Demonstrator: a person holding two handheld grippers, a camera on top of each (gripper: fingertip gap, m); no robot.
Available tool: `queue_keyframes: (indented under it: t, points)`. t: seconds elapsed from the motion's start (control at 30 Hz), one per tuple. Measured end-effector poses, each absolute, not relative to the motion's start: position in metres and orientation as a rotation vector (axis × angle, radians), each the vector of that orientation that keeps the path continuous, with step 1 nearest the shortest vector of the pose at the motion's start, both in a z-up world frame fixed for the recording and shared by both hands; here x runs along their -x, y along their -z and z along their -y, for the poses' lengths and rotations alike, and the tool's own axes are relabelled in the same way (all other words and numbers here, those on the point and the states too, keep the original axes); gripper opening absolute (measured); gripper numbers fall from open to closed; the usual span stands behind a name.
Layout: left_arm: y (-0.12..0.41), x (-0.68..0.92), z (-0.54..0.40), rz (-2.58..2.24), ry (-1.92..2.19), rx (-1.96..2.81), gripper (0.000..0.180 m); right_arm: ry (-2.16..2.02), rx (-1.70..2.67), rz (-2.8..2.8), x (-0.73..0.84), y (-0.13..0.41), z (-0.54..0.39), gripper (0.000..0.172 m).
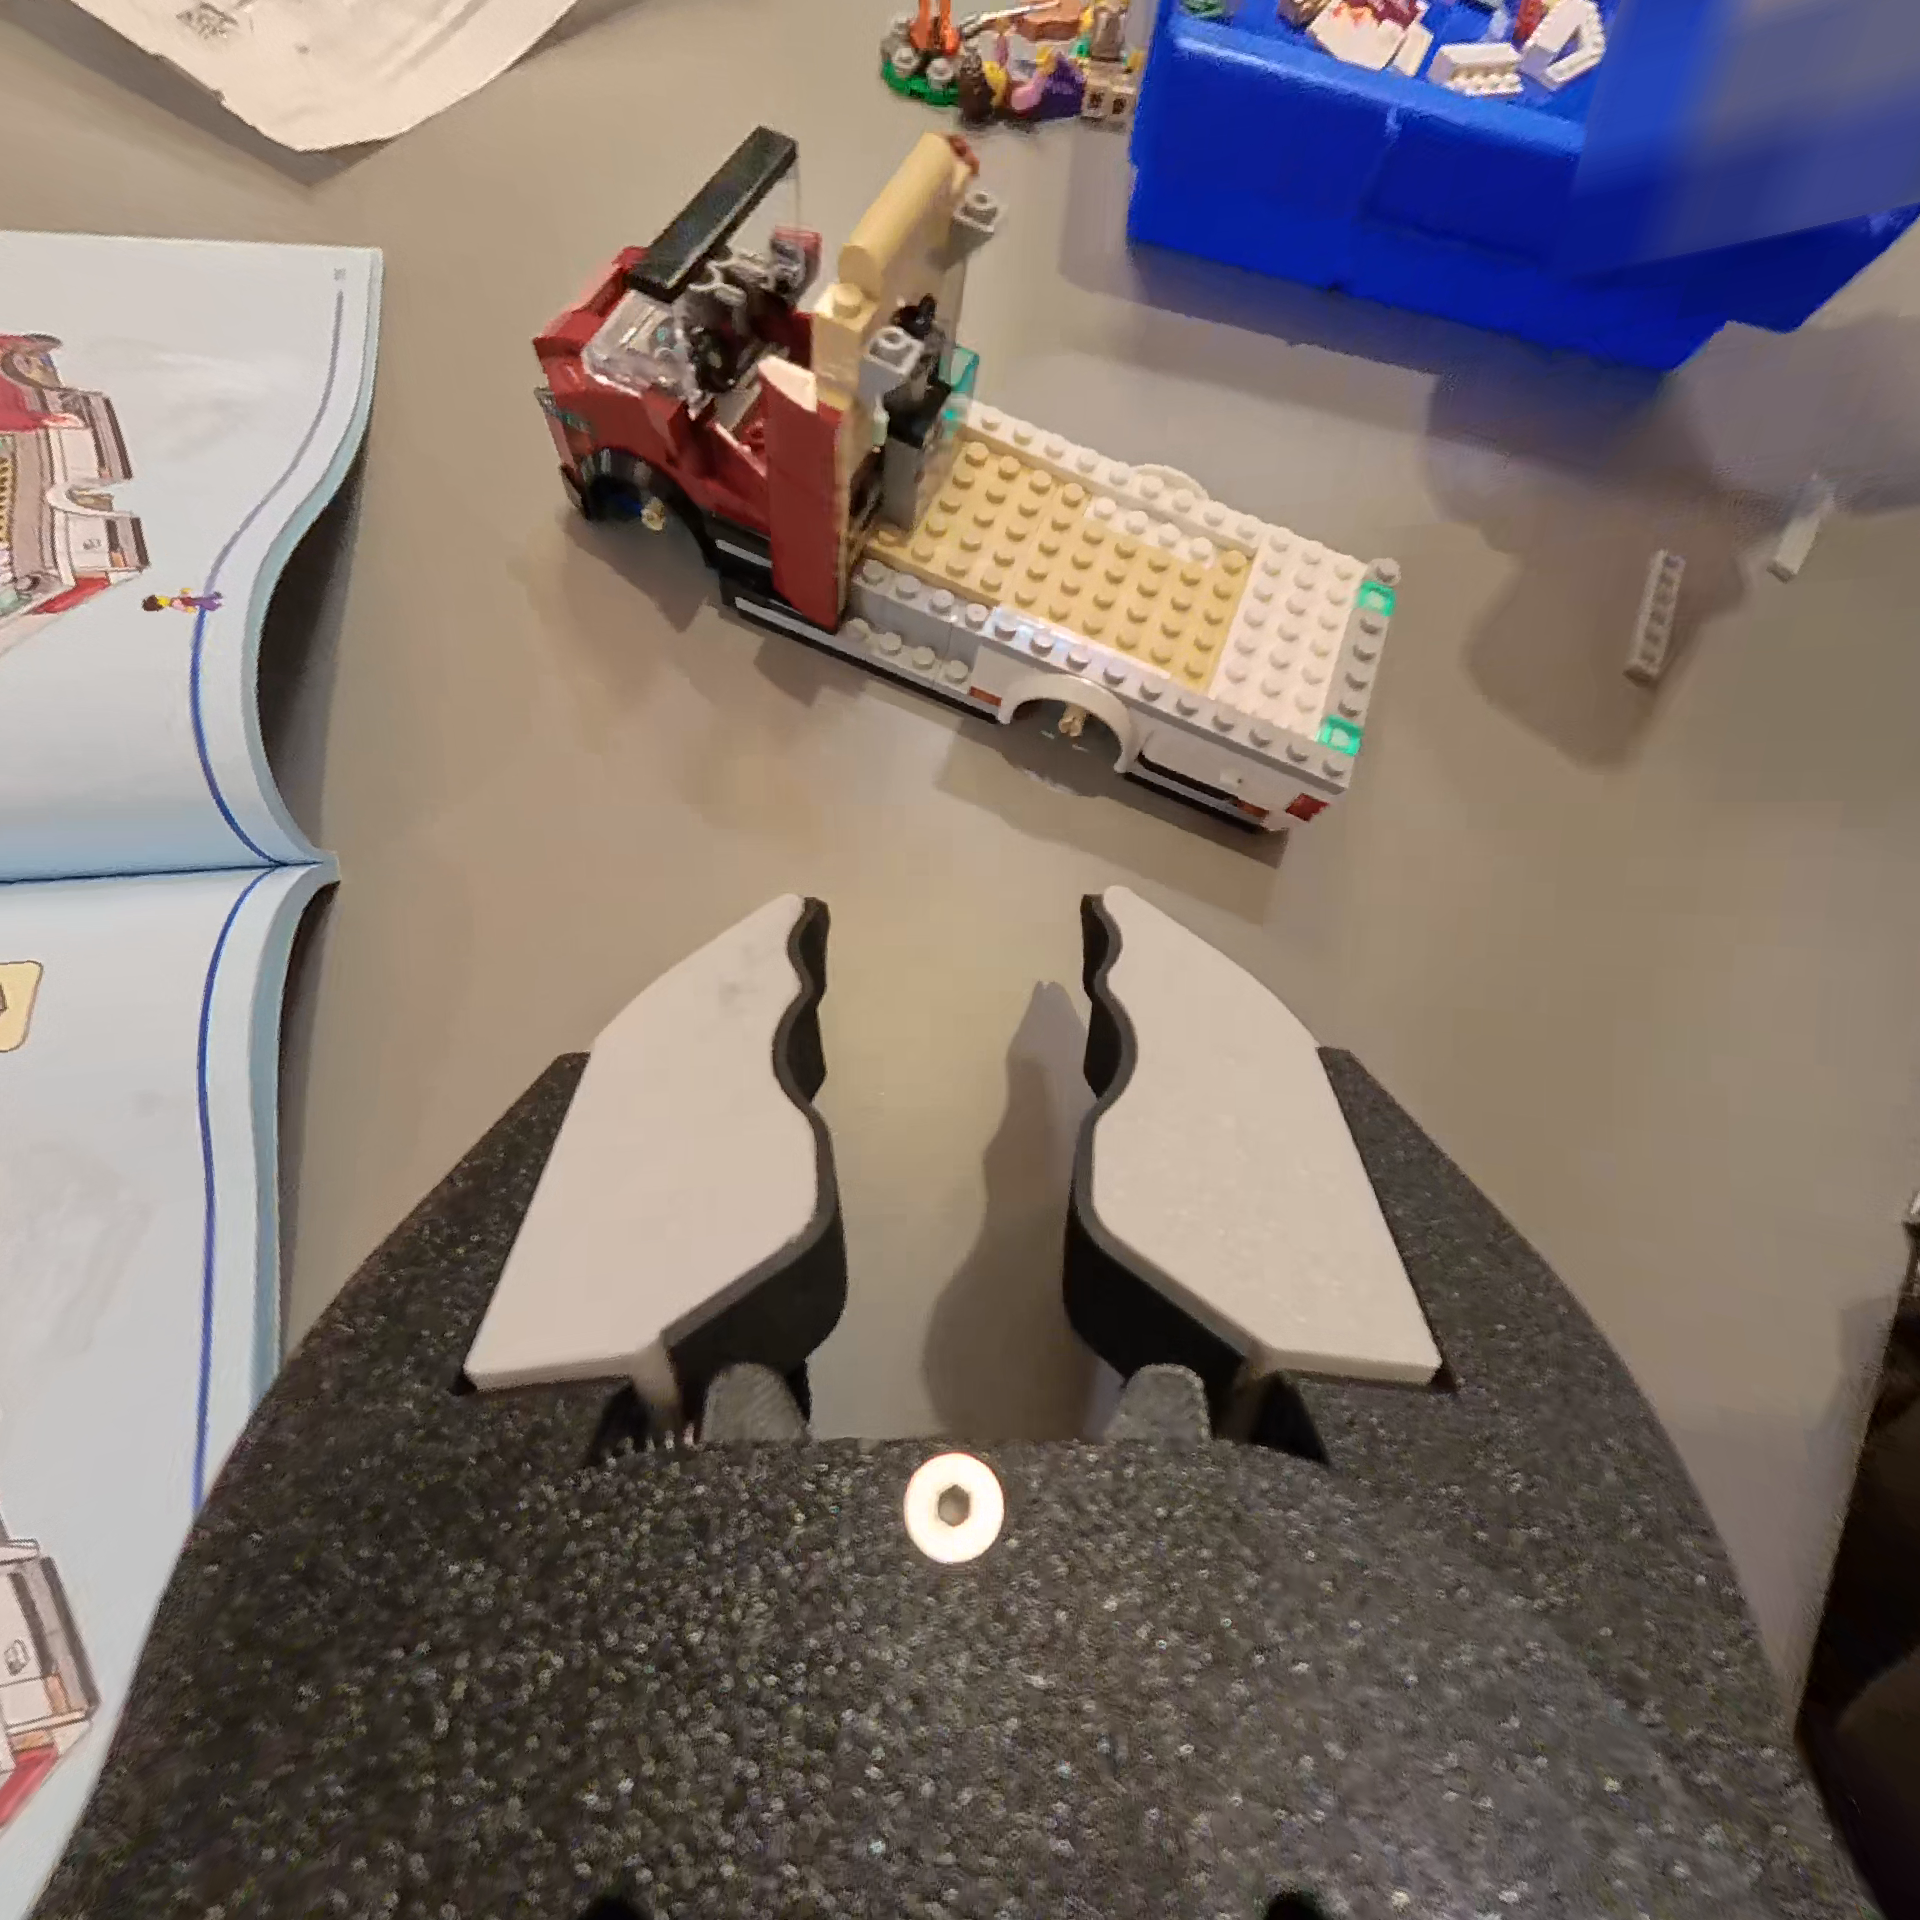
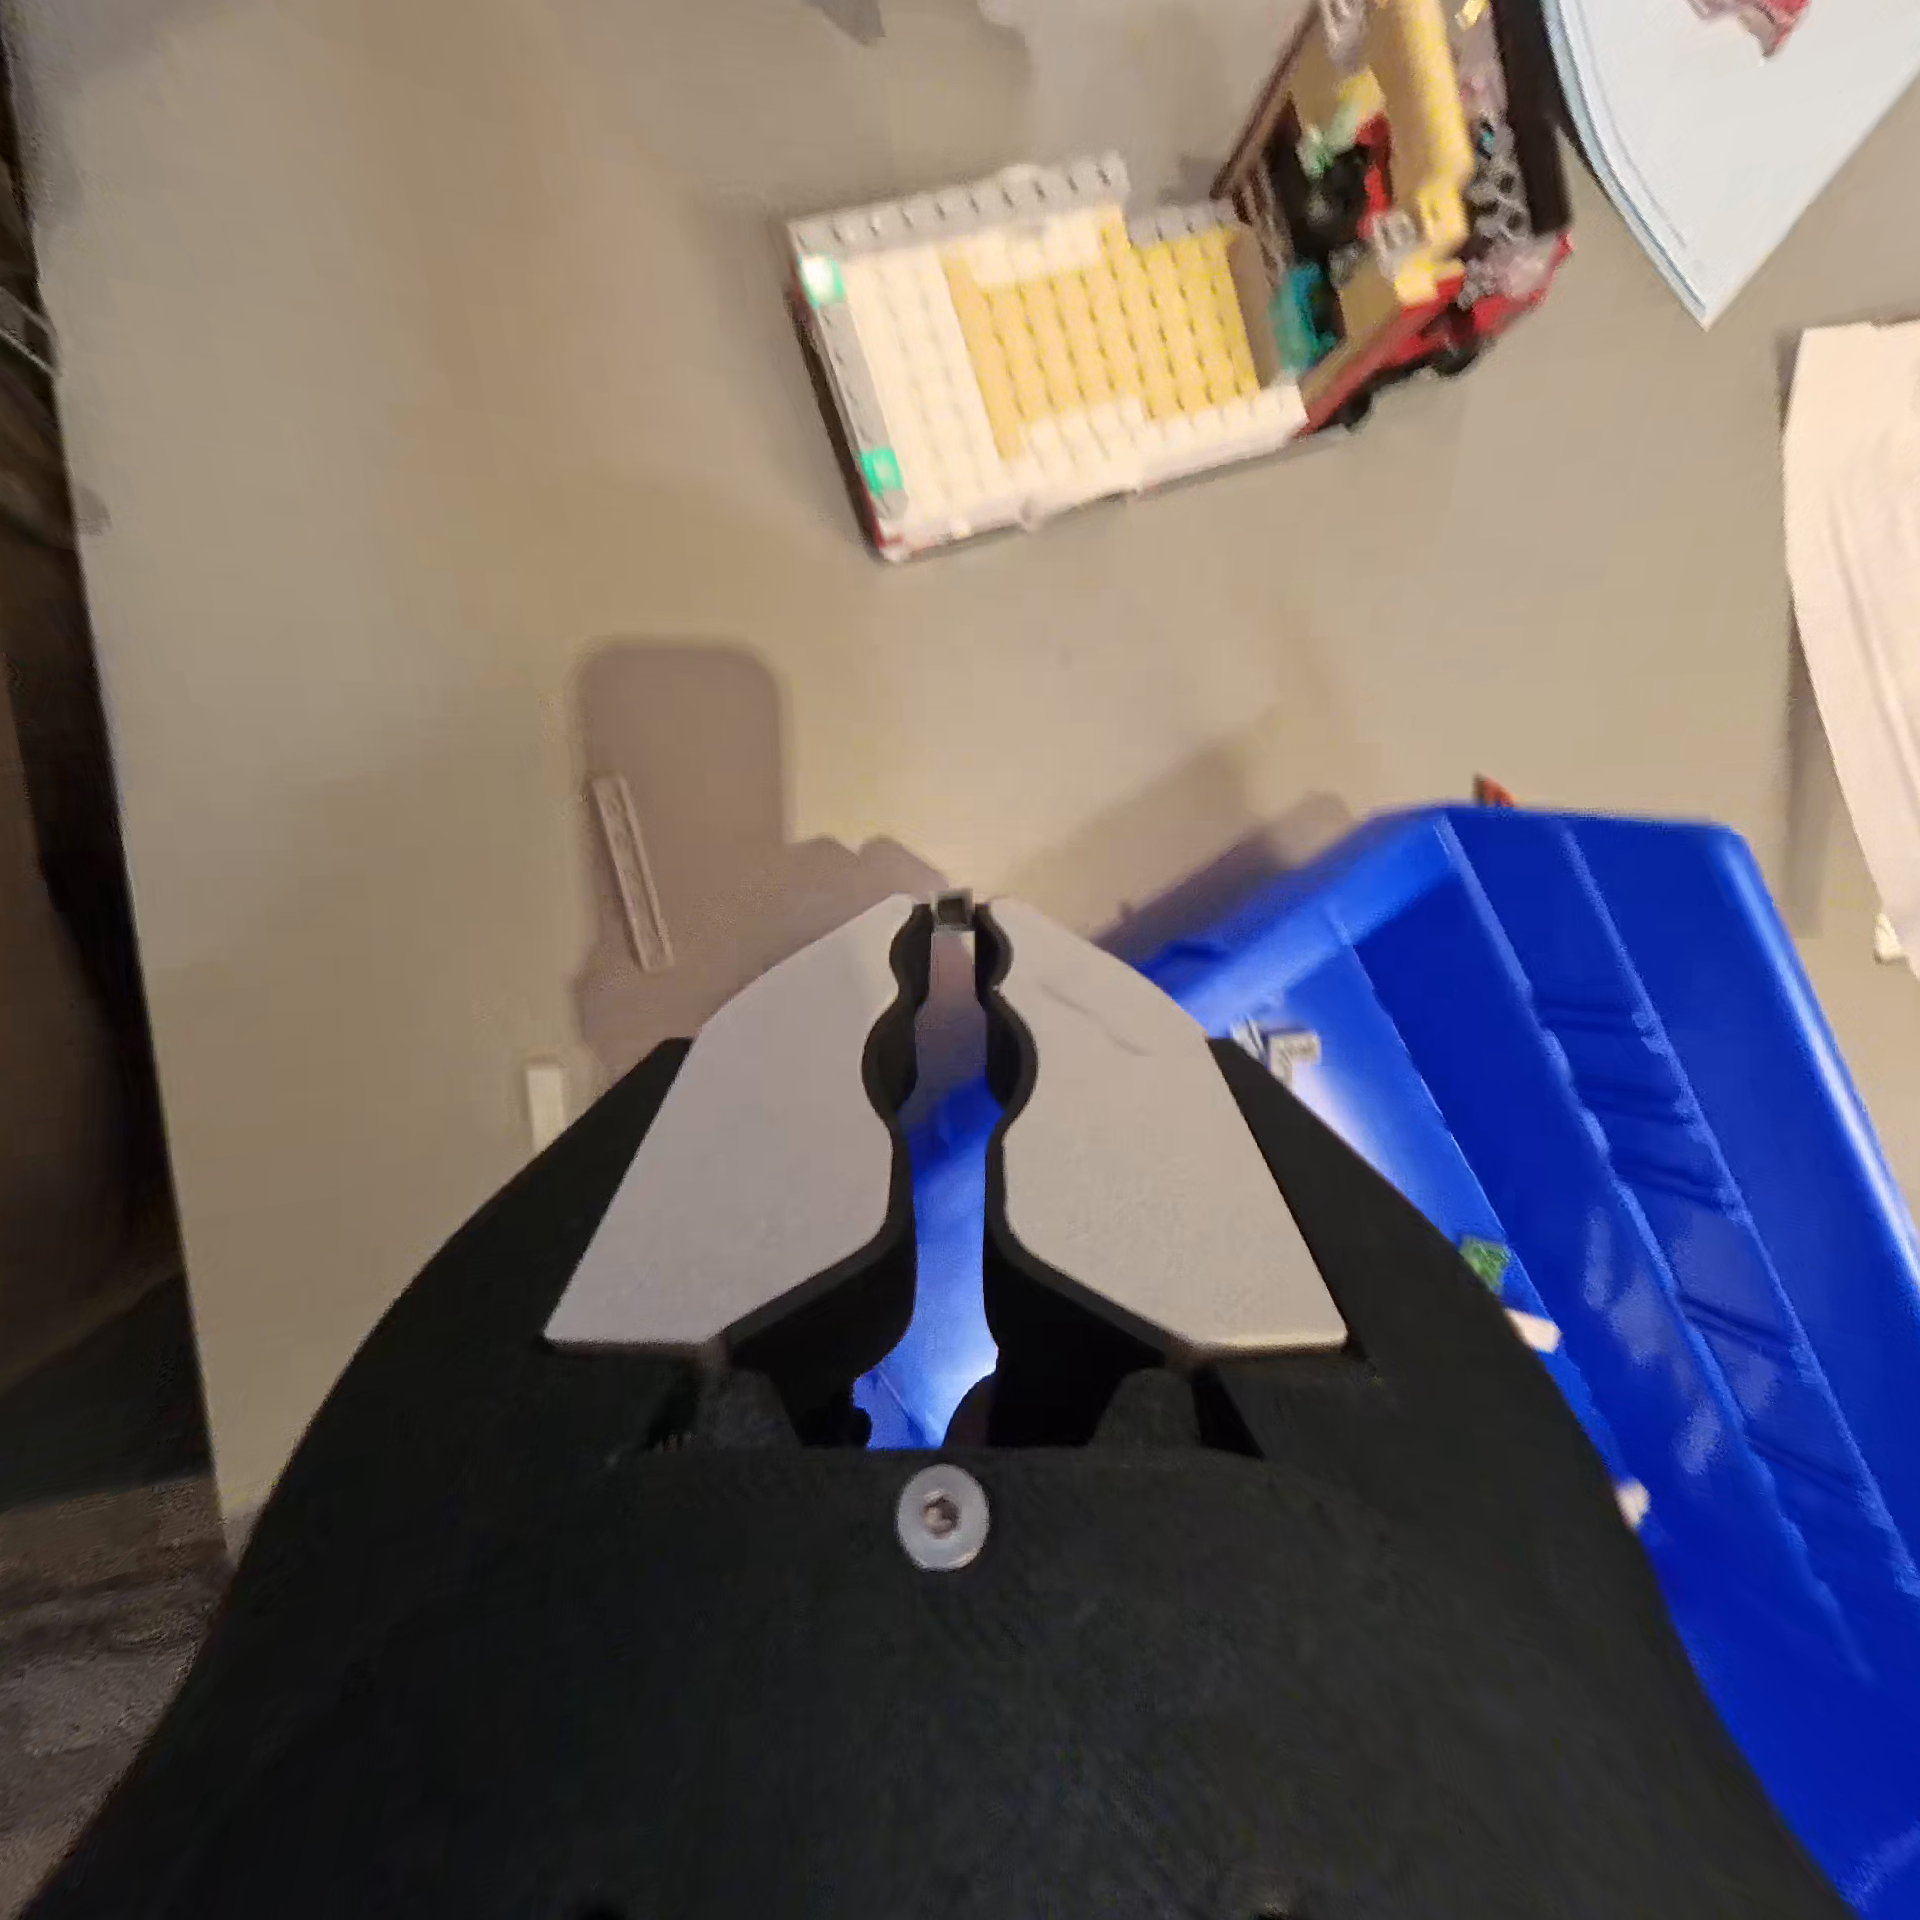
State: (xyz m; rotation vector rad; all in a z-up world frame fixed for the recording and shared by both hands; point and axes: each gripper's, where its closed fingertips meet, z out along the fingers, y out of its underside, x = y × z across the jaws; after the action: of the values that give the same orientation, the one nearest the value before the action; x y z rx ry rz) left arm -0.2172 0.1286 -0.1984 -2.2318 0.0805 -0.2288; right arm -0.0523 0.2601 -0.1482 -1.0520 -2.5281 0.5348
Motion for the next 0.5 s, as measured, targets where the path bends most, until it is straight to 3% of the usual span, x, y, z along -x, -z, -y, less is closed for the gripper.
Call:
queue_keyframes:
  t: [0.27,0.5]
  points:
    - [0.194,0.196,-0.107,-0.153,0.275,2.2,0.048,-0.471,1.168,2.567,0.073,0.191,-0.211,0.008]
    - [0.188,0.194,-0.102,-0.144,0.349,2.163,0.048,-0.311,1.32,2.564,0.059,0.22,-0.253,0.008]
